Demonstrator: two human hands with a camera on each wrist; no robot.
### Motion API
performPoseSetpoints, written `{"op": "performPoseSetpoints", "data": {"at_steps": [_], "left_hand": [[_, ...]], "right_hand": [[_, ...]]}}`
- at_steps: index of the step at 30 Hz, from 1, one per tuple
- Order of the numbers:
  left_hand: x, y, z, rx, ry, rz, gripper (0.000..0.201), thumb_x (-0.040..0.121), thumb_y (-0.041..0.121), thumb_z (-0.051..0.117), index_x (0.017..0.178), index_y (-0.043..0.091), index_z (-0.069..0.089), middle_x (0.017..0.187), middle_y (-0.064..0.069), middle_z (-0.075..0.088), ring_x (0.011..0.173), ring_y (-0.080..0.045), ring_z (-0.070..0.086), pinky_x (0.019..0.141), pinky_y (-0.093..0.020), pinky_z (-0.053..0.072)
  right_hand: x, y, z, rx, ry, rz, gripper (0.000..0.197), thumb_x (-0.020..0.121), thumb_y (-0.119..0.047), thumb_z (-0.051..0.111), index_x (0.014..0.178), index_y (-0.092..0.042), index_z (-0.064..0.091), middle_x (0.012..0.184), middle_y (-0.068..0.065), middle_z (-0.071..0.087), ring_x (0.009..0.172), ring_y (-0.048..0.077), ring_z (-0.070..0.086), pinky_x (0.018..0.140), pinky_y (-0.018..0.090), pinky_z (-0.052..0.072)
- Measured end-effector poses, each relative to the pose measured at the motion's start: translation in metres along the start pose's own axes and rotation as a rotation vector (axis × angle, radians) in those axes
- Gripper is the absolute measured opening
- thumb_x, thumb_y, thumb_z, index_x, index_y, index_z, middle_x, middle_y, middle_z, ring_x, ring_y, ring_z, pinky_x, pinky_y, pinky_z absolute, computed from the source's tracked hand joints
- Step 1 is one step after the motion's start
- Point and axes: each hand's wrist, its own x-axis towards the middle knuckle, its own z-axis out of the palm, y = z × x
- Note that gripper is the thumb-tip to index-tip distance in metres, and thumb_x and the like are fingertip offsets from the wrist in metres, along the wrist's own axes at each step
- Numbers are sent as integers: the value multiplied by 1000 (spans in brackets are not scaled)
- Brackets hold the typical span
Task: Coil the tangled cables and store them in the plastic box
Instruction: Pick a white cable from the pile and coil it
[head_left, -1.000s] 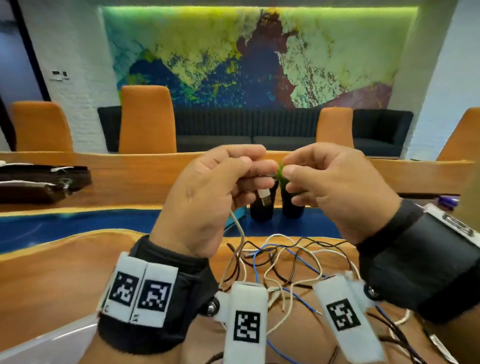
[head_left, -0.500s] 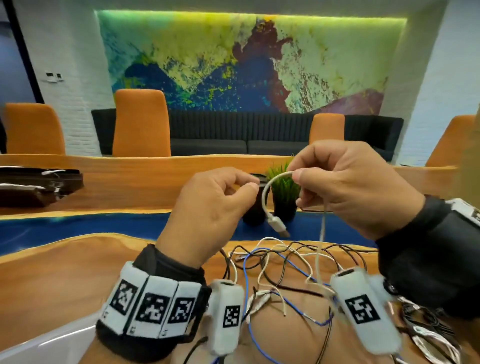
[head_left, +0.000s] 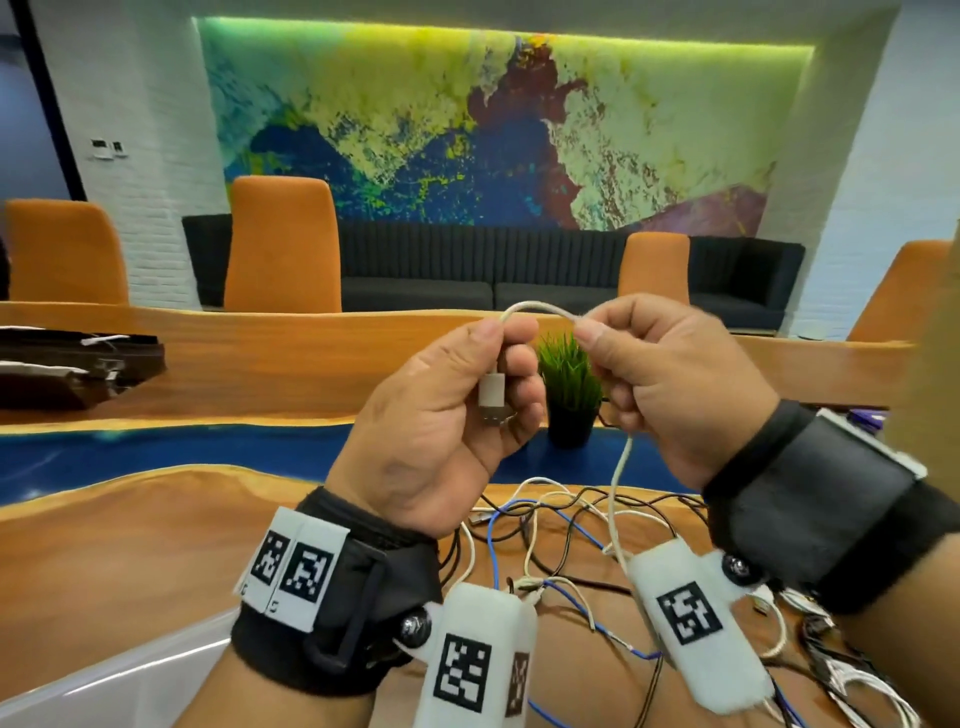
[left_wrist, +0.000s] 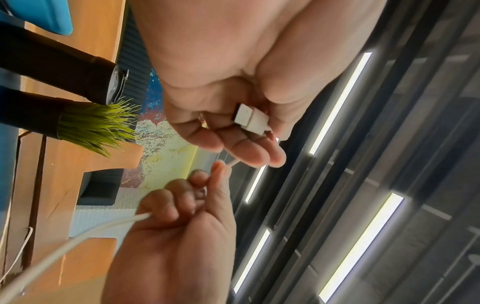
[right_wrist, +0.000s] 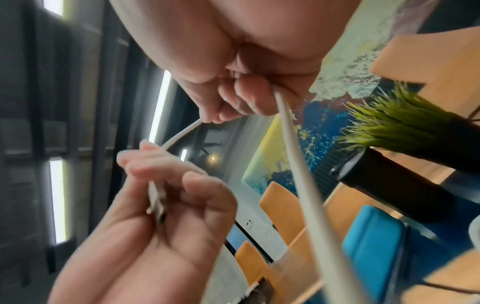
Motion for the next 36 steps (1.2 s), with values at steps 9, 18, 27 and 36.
{"op": "performPoseSetpoints", "data": {"at_steps": [9,18,27,36], "left_hand": [[0,0,-8,431,-55,226,14,95,19,58,92,16,71,120,-4,72,104,-20,69,91,-35,55],[1,7,-26,1358,-110,414,15,97,34,47,94,25,58,136,16,60,122,-7,58,98,-41,50],[-3,7,-22,915,-202,348,17,97,15,53,98,10,69,112,13,72,105,-4,64,88,-22,48],[-5,5,-12,217,-295,161,17,89,24,55,83,20,71,104,-9,73,81,-13,63,74,-27,50]], "right_hand": [[-28,3,14,-204,-316,170,27,101,-9,44,108,-23,66,67,6,54,45,11,36,38,23,30],[-32,-31,-1,-1116,-440,-240,18,96,-34,52,87,-26,65,65,-12,54,63,3,50,58,23,39],[-12,-67,-12,-1063,-236,-683,21,89,-34,61,75,-21,68,57,-11,51,59,6,50,53,13,35],[21,-52,-15,-532,-156,-353,18,86,-25,68,83,-8,73,58,-4,61,51,3,48,47,19,40]]}}
